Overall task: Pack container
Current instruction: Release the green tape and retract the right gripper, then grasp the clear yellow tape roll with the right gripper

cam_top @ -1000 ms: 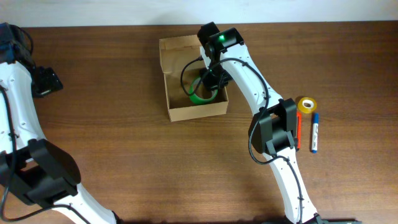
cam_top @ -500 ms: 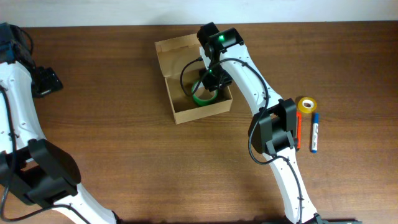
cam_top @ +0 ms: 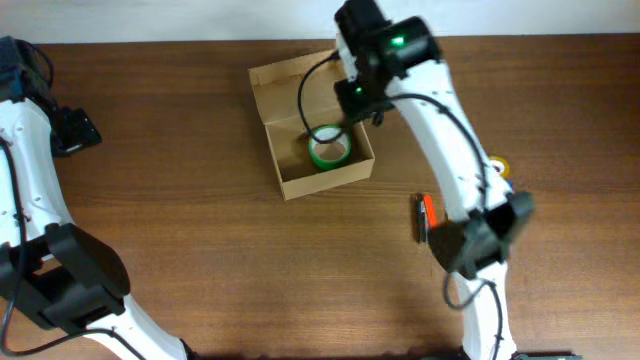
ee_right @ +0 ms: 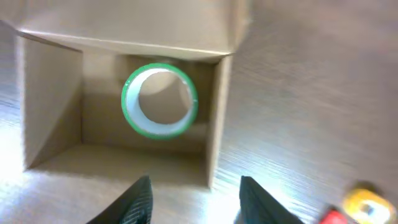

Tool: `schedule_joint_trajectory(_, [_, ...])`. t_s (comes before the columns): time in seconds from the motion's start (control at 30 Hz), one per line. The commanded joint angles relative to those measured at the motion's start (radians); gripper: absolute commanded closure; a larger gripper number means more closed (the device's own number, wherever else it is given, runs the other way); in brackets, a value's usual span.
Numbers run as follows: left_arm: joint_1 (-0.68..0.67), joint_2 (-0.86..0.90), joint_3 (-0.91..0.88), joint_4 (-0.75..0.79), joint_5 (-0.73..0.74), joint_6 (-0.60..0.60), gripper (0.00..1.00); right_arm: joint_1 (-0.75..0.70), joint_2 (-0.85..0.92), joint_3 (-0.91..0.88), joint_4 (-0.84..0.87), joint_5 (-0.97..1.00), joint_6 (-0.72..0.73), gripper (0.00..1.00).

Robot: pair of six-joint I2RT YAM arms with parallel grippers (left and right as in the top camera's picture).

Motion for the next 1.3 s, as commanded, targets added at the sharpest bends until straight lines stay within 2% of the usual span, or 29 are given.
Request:
schedule_joint_trajectory(0.0, [0.006,-0.007,-0.003,0.002,0.006,0.016,0.00,0.008,-0.117,0.013,-0.005,0.103,0.012,0.51])
schedule_joint_trajectory(0.07, [0.006,-0.007,-0.003,0.002,0.006,0.016,0.00,-0.013,-0.224,-0.057,-0.005,0.172,0.021,0.50])
schedule_joint_trajectory(0.2, [0.006,-0.007,-0.003,0.002,0.006,0.016,0.00,-0.097,-0.453,-0.347,0.041,0.257,0.030,0.47])
schedule_joint_trajectory(0.33, [0.006,-0.007,-0.003,0.002,0.006,0.016,0.00,-0.301,-0.686,-0.632,0.057,0.207,0.057,0.45])
schedule_joint_trajectory(0.47, [0.006,-0.007,-0.003,0.002,0.006,0.016,0.00,-0.575,-0.783,-0.779,0.075,0.079,0.064,0.44])
schedule_joint_trajectory(0.53, [0.006,-0.007,-0.003,0.002,0.006,0.016,0.00,-0.715,-0.745,-0.846,0.099,-0.037,0.064,0.44])
schedule_joint_trajectory(0.6, [0.006,-0.007,-0.003,0.002,0.006,0.016,0.00,-0.758,-0.663,-0.865,0.111,-0.056,0.065,0.45])
schedule_joint_trajectory(0.73, [0.006,-0.007,-0.003,0.002,0.006,0.016,0.00,-0.752,-0.440,-0.862,0.170,-0.078,0.076,0.45])
schedule_joint_trajectory(0.87, [0.006,-0.007,-0.003,0.002,0.006,0.016,0.00,-0.739,-0.301,-0.862,0.216,-0.078,0.076,0.45])
schedule_joint_trajectory(1.27, [0.006,-0.007,-0.003,0.002,0.006,0.016,0.00,-0.739,-0.148,-0.862,0.333,-0.131,0.023,0.43])
